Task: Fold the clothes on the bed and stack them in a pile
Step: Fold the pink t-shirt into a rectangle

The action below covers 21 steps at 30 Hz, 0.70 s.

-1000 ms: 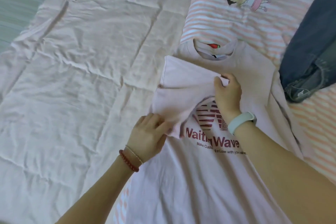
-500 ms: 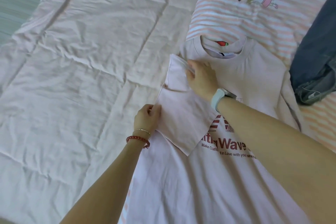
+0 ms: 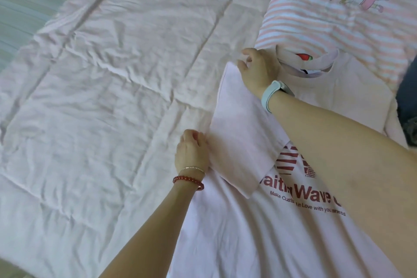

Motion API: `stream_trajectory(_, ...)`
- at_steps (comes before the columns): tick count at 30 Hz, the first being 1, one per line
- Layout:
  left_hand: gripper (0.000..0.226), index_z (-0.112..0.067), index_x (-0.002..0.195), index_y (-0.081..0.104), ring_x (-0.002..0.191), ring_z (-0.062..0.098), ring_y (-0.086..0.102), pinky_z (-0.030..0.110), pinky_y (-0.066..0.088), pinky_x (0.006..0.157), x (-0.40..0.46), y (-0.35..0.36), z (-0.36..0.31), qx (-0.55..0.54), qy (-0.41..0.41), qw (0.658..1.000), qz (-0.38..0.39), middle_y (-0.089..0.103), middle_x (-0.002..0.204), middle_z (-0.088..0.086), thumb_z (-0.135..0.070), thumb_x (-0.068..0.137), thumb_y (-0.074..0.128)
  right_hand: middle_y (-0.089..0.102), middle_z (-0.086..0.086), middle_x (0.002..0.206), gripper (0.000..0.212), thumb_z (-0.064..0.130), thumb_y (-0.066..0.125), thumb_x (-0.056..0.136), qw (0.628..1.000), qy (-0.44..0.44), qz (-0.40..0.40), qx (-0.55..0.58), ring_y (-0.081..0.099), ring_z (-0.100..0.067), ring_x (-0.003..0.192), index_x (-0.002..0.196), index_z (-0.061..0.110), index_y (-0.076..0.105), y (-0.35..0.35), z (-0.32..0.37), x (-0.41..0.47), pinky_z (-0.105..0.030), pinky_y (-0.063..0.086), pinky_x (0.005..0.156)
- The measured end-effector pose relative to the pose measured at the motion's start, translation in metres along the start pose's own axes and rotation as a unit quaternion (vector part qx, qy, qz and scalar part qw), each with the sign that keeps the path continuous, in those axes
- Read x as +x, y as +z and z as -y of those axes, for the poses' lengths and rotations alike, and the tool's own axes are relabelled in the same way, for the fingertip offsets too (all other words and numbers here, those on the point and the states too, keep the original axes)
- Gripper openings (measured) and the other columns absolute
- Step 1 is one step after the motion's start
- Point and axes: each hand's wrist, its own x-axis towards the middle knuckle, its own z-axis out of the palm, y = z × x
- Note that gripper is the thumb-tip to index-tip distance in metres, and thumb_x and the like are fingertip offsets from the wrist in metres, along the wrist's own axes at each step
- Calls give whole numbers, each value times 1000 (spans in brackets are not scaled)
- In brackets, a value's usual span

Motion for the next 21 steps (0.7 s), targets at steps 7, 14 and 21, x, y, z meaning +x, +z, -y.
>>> stream_trajectory(7,62,-26,147,21,144,30,9,57,7,111,-35,42,-50,226,318,921,-9,15,156,5,-40,91,43,54,-15,123,32,5,41,93,986,6,-162,36,45,-32,117,122,4,54,-68,-87,-85,-40,35,91)
stream_trajectory(14,67,-44,144,11,143,33,-5,67,-15,100,-76,125,-68,362,425,826,76,1,158,0,-66,85,32,54,-22,121,34,12,42,94,947,278,-159,11,47,-37,112,124,-2,49,-138,-225,-170,-42,38,94)
stream_trajectory(21,73,-52,140,-6,139,29,-24,65,-30,91,-62,149,-63,466,352,804,107,-17,155,-8,-79,76,16,63,-24,96,60,50,42,93,859,442,12,259,58,-39,84,92,-7,60,-148,-260,-198,-36,48,78)
